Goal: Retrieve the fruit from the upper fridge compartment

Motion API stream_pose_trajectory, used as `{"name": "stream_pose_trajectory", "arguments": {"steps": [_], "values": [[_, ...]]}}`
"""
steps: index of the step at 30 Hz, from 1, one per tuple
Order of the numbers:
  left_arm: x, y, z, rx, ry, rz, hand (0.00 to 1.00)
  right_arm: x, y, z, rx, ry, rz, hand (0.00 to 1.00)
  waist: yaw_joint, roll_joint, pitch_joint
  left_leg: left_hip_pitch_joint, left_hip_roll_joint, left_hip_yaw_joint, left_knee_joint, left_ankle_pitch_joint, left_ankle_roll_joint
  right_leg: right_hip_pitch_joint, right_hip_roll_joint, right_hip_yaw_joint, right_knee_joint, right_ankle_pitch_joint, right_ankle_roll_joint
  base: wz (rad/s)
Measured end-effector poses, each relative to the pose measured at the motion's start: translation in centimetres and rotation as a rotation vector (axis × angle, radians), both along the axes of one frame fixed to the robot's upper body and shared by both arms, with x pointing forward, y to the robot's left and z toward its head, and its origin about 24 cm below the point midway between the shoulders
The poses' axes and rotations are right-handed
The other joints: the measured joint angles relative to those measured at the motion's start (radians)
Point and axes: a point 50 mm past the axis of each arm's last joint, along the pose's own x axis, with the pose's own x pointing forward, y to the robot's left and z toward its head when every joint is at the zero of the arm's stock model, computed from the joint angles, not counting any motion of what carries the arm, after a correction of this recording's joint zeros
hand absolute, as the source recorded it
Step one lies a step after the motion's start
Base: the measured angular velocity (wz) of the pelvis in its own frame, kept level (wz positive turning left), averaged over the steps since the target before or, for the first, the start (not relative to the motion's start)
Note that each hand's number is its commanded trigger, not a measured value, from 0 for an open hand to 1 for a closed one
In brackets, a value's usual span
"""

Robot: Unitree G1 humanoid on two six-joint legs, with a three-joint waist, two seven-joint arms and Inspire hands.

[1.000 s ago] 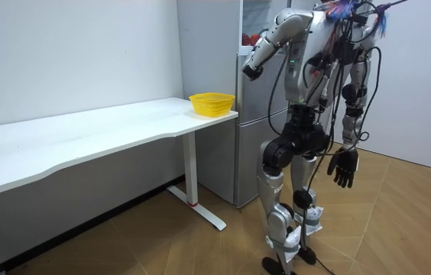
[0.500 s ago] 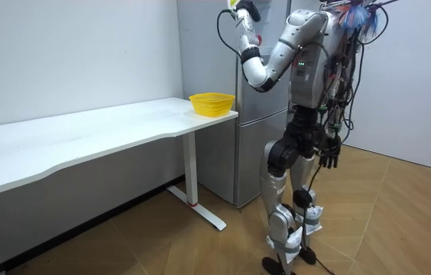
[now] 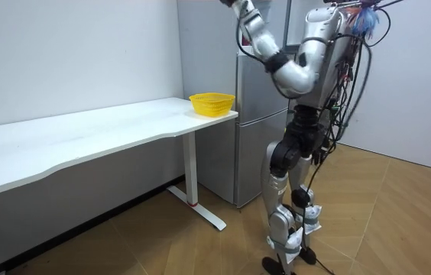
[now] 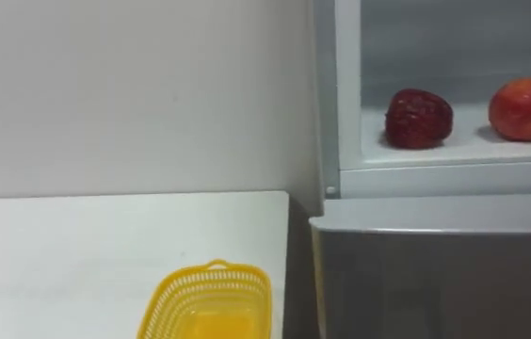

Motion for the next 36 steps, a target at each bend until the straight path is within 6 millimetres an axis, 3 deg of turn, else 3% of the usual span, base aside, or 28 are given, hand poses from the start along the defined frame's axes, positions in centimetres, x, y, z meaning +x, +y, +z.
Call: {"name": "stream_pose_trajectory", "arguments": {"steps": [4, 8, 10, 11, 13, 14, 16, 19, 21, 22, 25, 28, 32, 36], "values": [[-2.6, 3.3, -4.7, -0.241, 0.091, 0.221, 0.00, -0.2, -0.1, 0.1, -0.008, 0.001, -0.001, 0.00, 0.021, -0.008, -0.0009, -0.023, -0.007, -0.035, 0.016, 0.001, 0.002, -0.001, -0.010, -0.031, 0.001, -0.005, 0.006, 0.27], [-5.1, 5.9, -9.6, -0.494, 0.150, 0.401, 0.00, -0.2, -0.3, 0.2, -0.018, 0.006, -0.003, 0.00, 0.038, -0.011, -0.0010, -0.021, -0.020, -0.050, 0.014, 0.003, 0.005, -0.005, -0.016, -0.032, 0.013, -0.015, 0.011, 0.12], [-7.0, 6.9, -14.1, -0.647, 0.276, 0.521, 0.00, 0.1, -0.2, 0.1, -0.015, 0.014, 0.012, 0.00, 0.048, -0.015, -0.0032, -0.024, -0.018, -0.050, 0.012, 0.002, 0.006, -0.011, -0.018, -0.031, 0.021, -0.018, 0.011, -0.03], [-7.4, 6.8, -15.4, -0.685, 0.313, 0.546, 0.00, 0.2, -0.2, 0.1, -0.012, 0.015, 0.018, 0.00, 0.047, -0.017, -0.0041, -0.028, -0.018, -0.052, 0.013, 0.002, 0.006, -0.016, -0.020, -0.034, 0.025, -0.019, 0.011, 0.04], [-9.1, 5.8, -21.0, -0.842, 0.525, 0.611, 0.00, 0.5, -0.1, 0.1, -0.007, 0.015, 0.029, 0.00, 0.041, -0.028, -0.0041, -0.030, -0.021, -0.060, 0.013, 0.003, 0.008, -0.018, -0.027, -0.054, 0.035, -0.023, 0.012, 0.10], [-9.5, 5.3, -22.4, -0.883, 0.584, 0.617, 0.00, 0.5, -0.1, 0.1, -0.007, 0.016, 0.030, 0.00, 0.040, -0.031, -0.0041, -0.030, -0.022, -0.060, 0.013, 0.003, 0.008, -0.017, -0.027, -0.055, 0.034, -0.023, 0.012, 0.06], [-10.9, 2.9, -26.9, -1.058, 0.745, 0.614, 0.00, 0.7, 0.4, -0.1, 0.011, 0.021, 0.032, 0.00, 0.037, -0.046, -0.0053, -0.031, -0.022, -0.066, 0.014, 0.003, 0.008, -0.012, -0.026, -0.057, 0.032, -0.022, 0.012, 0.07], [-13.7, -0.1, -31.1, -1.169, 1.000, 0.604, 0.00, 0.7, 0.6, -0.2, 0.016, 0.022, 0.029, 0.00, 0.029, -0.055, -0.0066, -0.027, -0.021, -0.067, 0.010, -0.001, 0.011, -0.002, -0.025, -0.056, 0.030, -0.022, 0.012, 0.01], [-15.5, -1.8, -32.9, -1.227, 1.124, 0.595, 0.00, 0.6, 0.8, -0.2, 0.017, 0.028, 0.025, 0.00, 0.018, -0.055, -0.0068, -0.021, -0.021, -0.067, 0.008, -0.002, 0.012, 0.003, -0.025, -0.056, 0.027, -0.022, 0.013, -0.02], [-16.8, -2.7, -33.7, -1.269, 1.186, 0.598, 0.00, 0.4, 0.9, -0.3, 0.022, 0.032, 0.023, 0.00, 0.015, -0.063, -0.0014, -0.012, -0.020, -0.063, 0.002, -0.002, 0.012, 0.008, -0.025, -0.052, 0.026, -0.022, 0.013, -0.05], [-19.6, -4.4, -34.8, -1.350, 1.329, 0.603, 0.00, 0.0, 1.2, -0.4, 0.032, 0.043, 0.019, 0.00, -0.001, -0.058, -0.0041, -0.005, -0.019, -0.059, 0.000, -0.002, 0.013, 0.019, -0.024, -0.053, 0.017, -0.022, 0.013, -0.02], [-20.7, -5.6, -35.3, -1.344, 1.482, 0.552, 0.00, 0.1, 1.4, -0.4, 0.053, 0.061, 0.016, 0.00, -0.021, -0.058, -0.0039, -0.002, -0.017, -0.052, -0.002, -0.002, 0.012, 0.019, -0.023, -0.050, 0.016, -0.022, 0.013, -0.01], [-20.2, -6.3, -35.9, -1.309, 1.612, 0.462, 0.00, 0.0, 1.7, -0.6, 0.068, 0.079, 0.025, 0.00, -0.041, -0.059, -0.0027, 0.012, -0.013, -0.039, -0.011, -0.002, 0.012, 0.028, -0.020, -0.037, 0.015, -0.022, 0.013, -0.06], [-18.0, -6.7, -36.5, -1.278, 1.660, 0.314, 0.00, 0.5, 1.9, -0.7, 0.082, 0.073, 0.032, 0.00, -0.072, -0.065, -0.0009, 0.024, -0.007, -0.016, -0.020, -0.002, 0.012, 0.030, -0.016, -0.016, 0.016, -0.021, 0.012, -0.15]]}}
